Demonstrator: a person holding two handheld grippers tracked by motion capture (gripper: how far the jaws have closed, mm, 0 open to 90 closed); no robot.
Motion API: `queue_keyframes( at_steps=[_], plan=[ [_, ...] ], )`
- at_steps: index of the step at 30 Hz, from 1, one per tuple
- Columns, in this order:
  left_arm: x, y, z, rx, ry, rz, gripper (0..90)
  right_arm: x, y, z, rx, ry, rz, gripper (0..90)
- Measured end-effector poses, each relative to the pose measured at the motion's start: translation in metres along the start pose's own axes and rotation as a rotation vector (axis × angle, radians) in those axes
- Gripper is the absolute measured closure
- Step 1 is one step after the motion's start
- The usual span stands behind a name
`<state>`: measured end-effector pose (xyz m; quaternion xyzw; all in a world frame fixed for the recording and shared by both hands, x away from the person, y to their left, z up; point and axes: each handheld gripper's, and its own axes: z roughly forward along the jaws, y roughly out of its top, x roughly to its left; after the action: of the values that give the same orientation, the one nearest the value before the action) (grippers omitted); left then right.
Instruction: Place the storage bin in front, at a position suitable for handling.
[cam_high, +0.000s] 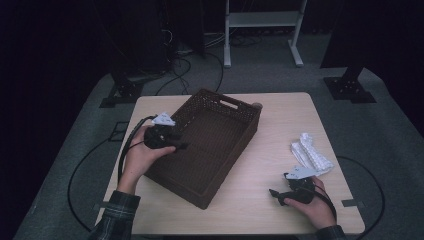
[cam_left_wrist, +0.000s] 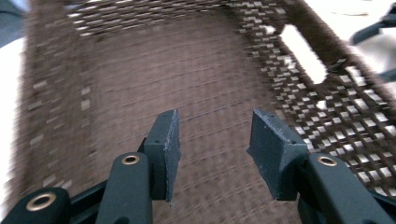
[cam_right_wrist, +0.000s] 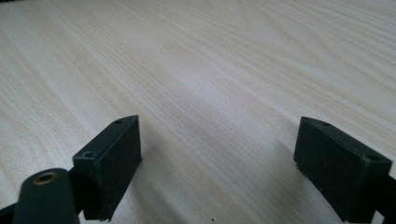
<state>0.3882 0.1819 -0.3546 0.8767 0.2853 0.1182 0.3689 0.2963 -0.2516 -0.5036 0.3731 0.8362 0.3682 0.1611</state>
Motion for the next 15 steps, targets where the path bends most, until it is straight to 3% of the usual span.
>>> queue_keyframes(
  at_steps=[5,8,11,14,15],
  plan=[
    [-0.02,0.008,0.017,-0.017,-0.049,0.057,50.1,0.0,0.0,0.0,-0.001,0.0,-0.001,14.3],
    [-0.026,0.01,0.02,-0.014,-0.066,0.062,50.0,0.0,0.0,0.0,-0.003,-0.001,-0.005,14.3],
    [-0.039,0.014,0.026,-0.026,-0.12,0.07,50.7,0.0,0.0,0.0,-0.001,0.0,-0.002,14.3],
    [-0.044,0.015,0.029,-0.033,-0.137,0.072,49.5,0.0,0.0,0.0,-0.001,0.0,-0.002,14.3],
    [-0.049,0.016,0.032,-0.039,-0.162,0.059,48.9,0.0,0.0,0.0,0.002,0.002,0.002,14.3]
  ],
)
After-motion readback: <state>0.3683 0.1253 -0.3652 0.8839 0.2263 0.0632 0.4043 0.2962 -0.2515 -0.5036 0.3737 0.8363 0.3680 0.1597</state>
